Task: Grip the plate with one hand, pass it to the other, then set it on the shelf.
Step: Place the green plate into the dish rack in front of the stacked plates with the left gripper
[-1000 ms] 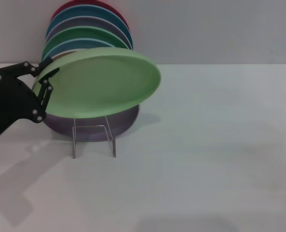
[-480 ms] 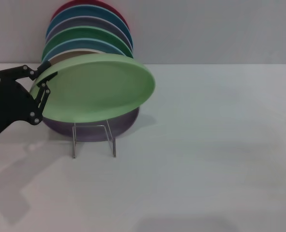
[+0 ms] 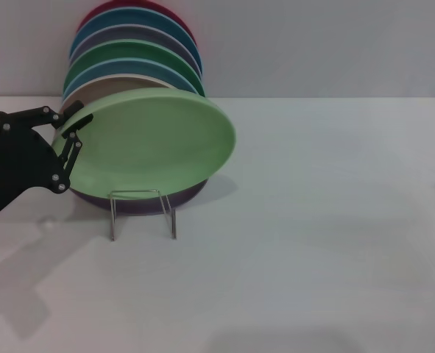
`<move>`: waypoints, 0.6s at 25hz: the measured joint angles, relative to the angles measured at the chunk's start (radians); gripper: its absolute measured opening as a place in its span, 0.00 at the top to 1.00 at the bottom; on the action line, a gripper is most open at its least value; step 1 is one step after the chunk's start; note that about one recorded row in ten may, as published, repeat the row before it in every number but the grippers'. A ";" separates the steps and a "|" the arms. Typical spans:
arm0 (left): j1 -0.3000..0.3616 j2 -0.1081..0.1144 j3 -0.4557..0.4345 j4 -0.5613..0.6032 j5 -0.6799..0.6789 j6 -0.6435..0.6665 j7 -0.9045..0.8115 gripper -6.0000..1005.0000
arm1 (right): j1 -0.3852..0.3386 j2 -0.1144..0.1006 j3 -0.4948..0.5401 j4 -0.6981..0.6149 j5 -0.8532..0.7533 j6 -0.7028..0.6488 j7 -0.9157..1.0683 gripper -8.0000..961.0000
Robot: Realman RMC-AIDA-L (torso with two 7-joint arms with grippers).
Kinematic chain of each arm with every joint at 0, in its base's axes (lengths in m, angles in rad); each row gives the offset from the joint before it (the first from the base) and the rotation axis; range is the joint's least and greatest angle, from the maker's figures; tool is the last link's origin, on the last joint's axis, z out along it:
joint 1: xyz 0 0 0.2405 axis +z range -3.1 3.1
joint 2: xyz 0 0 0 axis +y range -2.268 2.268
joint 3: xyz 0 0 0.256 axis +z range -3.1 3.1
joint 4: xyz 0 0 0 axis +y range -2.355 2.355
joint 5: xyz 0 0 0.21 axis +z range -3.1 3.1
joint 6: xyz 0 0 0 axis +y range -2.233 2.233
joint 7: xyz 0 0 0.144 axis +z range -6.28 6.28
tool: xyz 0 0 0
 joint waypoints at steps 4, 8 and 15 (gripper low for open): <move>0.001 -0.002 -0.002 0.001 0.000 -0.008 0.000 0.83 | -0.001 0.000 0.000 -0.001 0.000 0.002 -0.002 0.23; -0.001 -0.013 -0.017 0.002 -0.003 -0.047 -0.003 0.82 | -0.001 0.000 0.000 -0.001 0.000 0.002 -0.001 0.23; 0.003 -0.052 -0.045 -0.008 -0.007 -0.100 0.021 0.81 | 0.001 -0.001 0.004 0.002 0.001 0.007 0.017 0.22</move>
